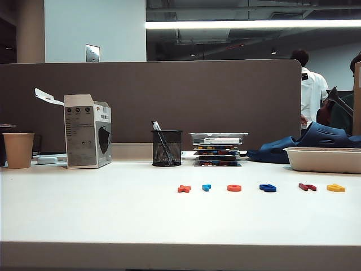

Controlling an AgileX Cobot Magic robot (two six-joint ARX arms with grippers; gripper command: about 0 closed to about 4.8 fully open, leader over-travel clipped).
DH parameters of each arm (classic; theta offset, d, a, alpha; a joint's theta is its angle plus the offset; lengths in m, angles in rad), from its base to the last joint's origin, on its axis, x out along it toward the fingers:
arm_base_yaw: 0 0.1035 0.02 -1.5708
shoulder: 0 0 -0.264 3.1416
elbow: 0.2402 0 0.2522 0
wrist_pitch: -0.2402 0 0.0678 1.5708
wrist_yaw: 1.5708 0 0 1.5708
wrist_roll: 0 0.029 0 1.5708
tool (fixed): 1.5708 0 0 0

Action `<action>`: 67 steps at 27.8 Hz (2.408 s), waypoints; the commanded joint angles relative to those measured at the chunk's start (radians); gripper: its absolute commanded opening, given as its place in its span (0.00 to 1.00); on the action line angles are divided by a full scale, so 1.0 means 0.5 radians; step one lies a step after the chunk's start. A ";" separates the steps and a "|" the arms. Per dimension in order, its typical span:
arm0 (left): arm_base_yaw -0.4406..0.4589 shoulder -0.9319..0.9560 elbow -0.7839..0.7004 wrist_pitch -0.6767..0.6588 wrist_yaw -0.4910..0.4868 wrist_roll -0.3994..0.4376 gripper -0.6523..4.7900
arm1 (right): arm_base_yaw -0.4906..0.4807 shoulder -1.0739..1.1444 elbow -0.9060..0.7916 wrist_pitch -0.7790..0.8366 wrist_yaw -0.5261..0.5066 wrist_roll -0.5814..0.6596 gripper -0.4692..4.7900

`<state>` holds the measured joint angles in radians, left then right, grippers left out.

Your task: Select the appropriate letters from the row of letter magnets placed on the table to arrange into the word "dog".

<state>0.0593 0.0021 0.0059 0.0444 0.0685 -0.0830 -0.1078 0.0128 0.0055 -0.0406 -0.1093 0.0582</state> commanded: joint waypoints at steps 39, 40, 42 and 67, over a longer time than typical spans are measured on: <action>-0.002 1.025 2.669 -1.920 1.128 -0.846 0.11 | 0.002 -0.027 0.116 0.031 0.001 -0.005 0.08; -0.001 1.094 2.792 -1.987 1.116 -0.846 0.11 | 0.002 -0.027 0.116 0.031 0.001 -0.005 0.08; -0.001 1.183 2.972 -2.102 1.051 -0.846 0.11 | 0.002 -0.027 0.116 0.031 0.002 -0.005 0.08; -1.162 1.804 3.346 -2.525 0.120 -0.861 0.11 | 0.002 -0.027 0.116 0.031 0.060 -0.005 0.08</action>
<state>-0.5064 0.8974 1.6775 -1.2270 0.1879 -0.4892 -0.1078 0.0128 0.0582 -0.0414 -0.1028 0.0582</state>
